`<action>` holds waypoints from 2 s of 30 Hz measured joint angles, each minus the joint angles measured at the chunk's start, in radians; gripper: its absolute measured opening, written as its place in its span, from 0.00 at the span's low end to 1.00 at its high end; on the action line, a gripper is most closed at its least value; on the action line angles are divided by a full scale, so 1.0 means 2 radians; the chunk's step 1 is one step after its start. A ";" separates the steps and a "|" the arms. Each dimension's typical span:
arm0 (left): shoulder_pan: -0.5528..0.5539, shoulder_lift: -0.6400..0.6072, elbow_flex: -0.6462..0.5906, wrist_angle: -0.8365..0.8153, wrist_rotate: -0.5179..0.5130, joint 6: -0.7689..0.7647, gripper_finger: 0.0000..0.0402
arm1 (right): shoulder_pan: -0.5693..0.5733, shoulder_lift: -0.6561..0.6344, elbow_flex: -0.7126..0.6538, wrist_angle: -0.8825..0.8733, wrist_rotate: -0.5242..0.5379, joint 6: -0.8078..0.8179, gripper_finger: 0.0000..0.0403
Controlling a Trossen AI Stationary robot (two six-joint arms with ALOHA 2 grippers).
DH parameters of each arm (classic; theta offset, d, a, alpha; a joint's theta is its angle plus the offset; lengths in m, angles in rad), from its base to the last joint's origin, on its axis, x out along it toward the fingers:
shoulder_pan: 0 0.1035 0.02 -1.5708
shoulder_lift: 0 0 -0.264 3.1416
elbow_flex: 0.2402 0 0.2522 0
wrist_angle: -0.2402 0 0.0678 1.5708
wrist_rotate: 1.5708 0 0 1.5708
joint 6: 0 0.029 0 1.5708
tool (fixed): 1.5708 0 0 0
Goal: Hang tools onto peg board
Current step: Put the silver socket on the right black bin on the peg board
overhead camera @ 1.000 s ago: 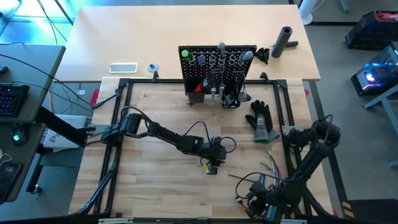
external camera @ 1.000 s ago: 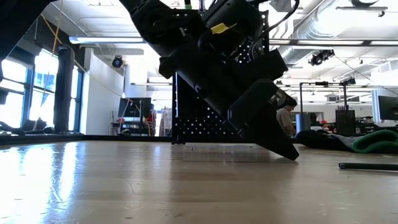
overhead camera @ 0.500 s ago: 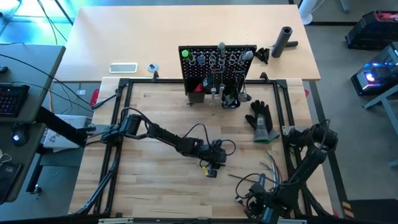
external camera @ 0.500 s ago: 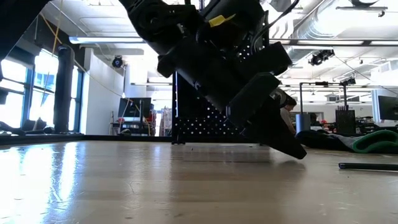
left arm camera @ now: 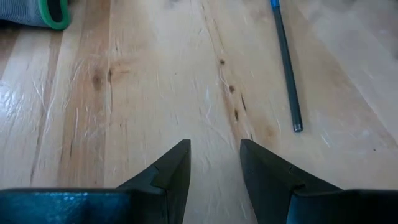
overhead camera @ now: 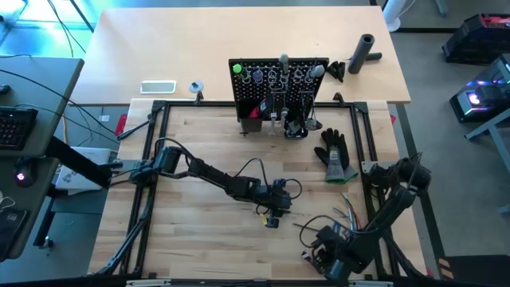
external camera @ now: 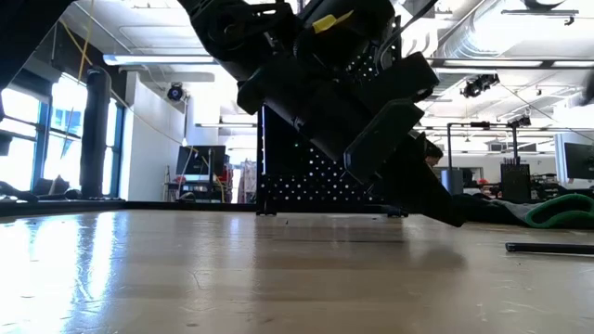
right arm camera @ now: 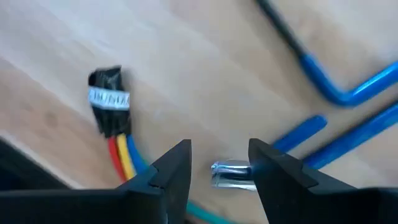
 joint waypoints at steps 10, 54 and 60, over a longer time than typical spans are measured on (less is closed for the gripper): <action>0.001 0.000 0.000 -0.004 0.000 0.000 0.33 | 0.023 0.000 0.061 -0.089 0.027 -0.072 0.39; 0.003 -0.001 0.000 -0.015 -0.001 -0.004 0.33 | 0.016 0.059 0.019 -0.028 0.075 -0.098 0.25; 0.002 -0.001 0.000 -0.015 -0.001 -0.004 0.33 | 0.019 0.059 0.019 -0.029 0.076 -0.099 0.22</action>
